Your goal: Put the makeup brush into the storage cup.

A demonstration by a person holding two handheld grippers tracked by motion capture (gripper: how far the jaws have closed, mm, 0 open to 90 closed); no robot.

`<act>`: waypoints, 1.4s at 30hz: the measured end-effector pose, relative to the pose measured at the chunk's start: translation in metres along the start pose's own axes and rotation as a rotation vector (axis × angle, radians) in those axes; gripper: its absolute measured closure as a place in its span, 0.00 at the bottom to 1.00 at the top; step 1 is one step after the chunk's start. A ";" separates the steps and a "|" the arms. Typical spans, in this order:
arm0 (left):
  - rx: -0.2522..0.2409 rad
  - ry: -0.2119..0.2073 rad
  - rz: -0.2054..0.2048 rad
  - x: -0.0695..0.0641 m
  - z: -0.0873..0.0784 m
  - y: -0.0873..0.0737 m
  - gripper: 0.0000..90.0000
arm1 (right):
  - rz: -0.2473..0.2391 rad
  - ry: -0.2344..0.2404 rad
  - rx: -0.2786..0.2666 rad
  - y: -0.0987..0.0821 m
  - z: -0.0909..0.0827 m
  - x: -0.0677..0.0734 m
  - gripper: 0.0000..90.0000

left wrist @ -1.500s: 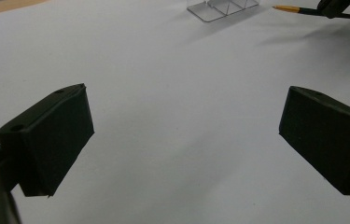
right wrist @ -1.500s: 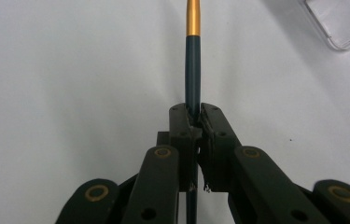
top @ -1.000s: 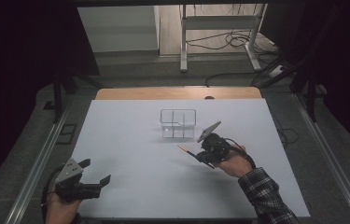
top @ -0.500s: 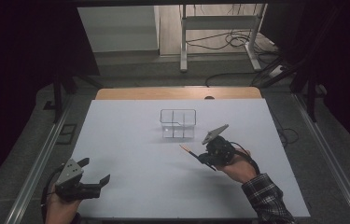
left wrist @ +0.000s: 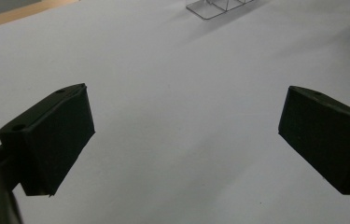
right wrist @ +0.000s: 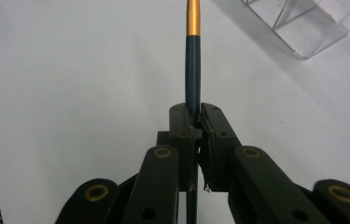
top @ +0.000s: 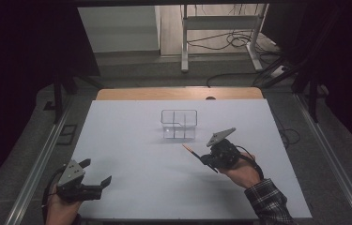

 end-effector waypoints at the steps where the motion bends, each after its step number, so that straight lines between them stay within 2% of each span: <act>1: 0.002 -0.001 0.000 0.000 0.000 0.000 0.04 | -0.003 0.000 -0.008 0.000 -0.001 0.000 0.93; 5: 0.004 -0.008 -0.008 -0.001 0.000 0.001 0.04 | 0.000 -0.009 -0.026 -0.001 -0.005 0.002 0.93; 8: 0.000 -0.019 -0.023 -0.001 0.000 0.001 0.05 | 0.003 -0.015 -0.050 -0.002 -0.008 0.003 0.93; 9: -0.005 -0.029 -0.039 -0.002 0.000 0.003 0.05 | 0.008 -0.017 -0.065 -0.002 -0.011 0.005 0.93; 12: -0.012 -0.038 -0.051 -0.002 0.000 0.004 0.06 | 0.008 -0.021 -0.073 -0.002 -0.013 0.006 0.93; 14: -0.022 -0.058 -0.071 -0.004 0.000 0.007 0.06 | 0.019 -0.021 -0.089 -0.003 -0.015 0.009 0.93; 22: -0.032 -0.102 -0.095 -0.012 0.006 0.017 0.05 | 0.029 -0.024 -0.129 -0.003 -0.021 0.015 0.93; 25: -0.055 -0.140 -0.109 -0.016 0.009 0.024 0.04 | 0.028 -0.028 -0.138 -0.003 -0.023 0.017 0.93; 32: -0.086 -0.153 -0.101 -0.017 0.010 0.038 0.06 | 0.033 -0.042 -0.162 -0.004 -0.027 0.020 0.93; 36: -0.117 -0.200 -0.106 -0.022 0.016 0.048 0.10 | 0.039 -0.051 -0.187 -0.003 -0.030 0.020 0.93; 40: -0.120 -0.225 -0.107 -0.026 0.021 0.055 0.10 | 0.043 -0.057 -0.205 -0.003 -0.032 0.020 0.93; 42: -0.127 -0.246 -0.100 -0.031 0.027 0.064 0.09 | 0.045 -0.060 -0.210 -0.002 -0.033 0.021 0.93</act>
Point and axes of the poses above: each handheld gripper's, and its own axes: z roughly forward along the jaws, y roughly out of its top, x roughly to its left, the point moved 5 cm from there along z, roughly forward along the jaws
